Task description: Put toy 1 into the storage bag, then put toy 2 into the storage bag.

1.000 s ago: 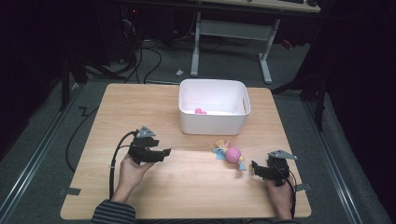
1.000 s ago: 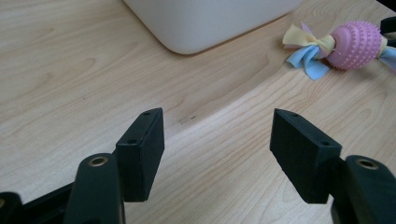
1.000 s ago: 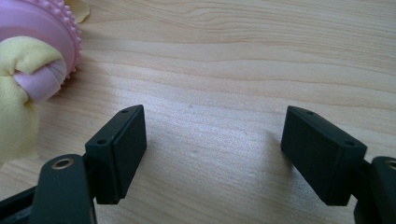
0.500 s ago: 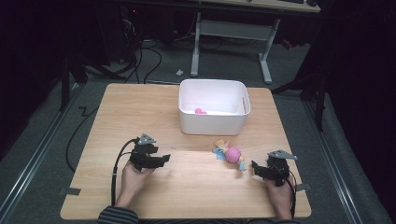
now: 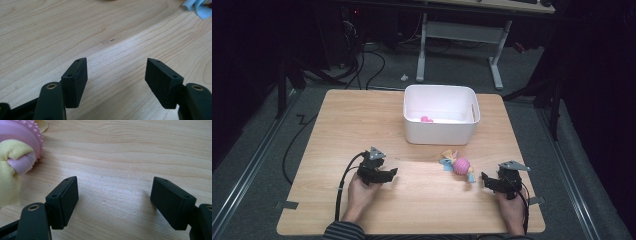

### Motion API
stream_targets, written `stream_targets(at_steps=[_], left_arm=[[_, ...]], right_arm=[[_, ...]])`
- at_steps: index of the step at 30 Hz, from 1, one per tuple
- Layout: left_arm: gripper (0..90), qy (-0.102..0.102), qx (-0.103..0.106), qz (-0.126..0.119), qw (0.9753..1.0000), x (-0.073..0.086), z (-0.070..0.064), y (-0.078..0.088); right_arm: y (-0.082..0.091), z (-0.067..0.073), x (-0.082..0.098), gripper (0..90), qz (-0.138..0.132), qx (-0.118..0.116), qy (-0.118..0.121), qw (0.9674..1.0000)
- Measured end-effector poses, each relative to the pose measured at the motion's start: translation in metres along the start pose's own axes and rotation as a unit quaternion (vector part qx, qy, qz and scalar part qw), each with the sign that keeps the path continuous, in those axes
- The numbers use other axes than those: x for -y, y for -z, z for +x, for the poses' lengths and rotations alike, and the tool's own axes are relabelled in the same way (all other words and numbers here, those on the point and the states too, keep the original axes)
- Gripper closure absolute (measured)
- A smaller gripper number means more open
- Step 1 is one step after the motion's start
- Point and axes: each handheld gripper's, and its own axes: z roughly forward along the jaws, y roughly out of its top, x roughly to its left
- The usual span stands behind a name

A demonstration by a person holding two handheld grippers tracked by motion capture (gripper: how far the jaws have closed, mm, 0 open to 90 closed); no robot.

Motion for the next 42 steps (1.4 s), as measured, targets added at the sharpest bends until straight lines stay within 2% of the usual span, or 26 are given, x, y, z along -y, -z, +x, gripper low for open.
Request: stream_targets(at_steps=[5,14,18,27,30,32,39,42], left_arm=[[34.3,-0.014,-0.009,-0.002,0.9999,0.0,-0.003,-0.006],[34.4,-0.01,-0.005,-0.005,0.9999,0.0,-0.004,-0.014],[34.5,-0.012,-0.01,-0.006,0.9999,0.0,-0.004,-0.014],[34.7,-0.032,-0.028,-0.004,0.9991,0.001,-0.006,-0.015],[34.0,-0.03,-0.029,-0.014,0.999,0.003,-0.006,-0.016],[33.7,-0.027,-0.029,-0.031,0.9987,0.006,-0.004,-0.017],[31.0,-0.028,-0.032,-0.028,0.9987,0.006,-0.004,-0.017],[29.3,-0.027,-0.034,-0.029,0.9987,0.006,-0.004,-0.017]], right_arm=[[0.0,0.0,0.0,22.6,0.0,0.0,-0.001,1.0],[0.0,0.0,0.0,22.6,0.0,0.0,-0.001,1.0],[0.0,0.0,0.0,22.6,0.0,0.0,0.0,1.0],[-0.001,-0.001,-0.001,21.0,0.003,-0.007,0.004,1.0],[-0.002,-0.001,-0.001,18.2,0.004,-0.011,0.009,0.9999],[-0.002,0.0,-0.001,17.4,0.005,-0.014,0.011,0.9998],[0.002,0.0,-0.001,22.7,0.014,-0.018,0.012,0.9997],[0.008,0.001,0.0,24.1,0.01,-0.031,0.003,0.9995]])
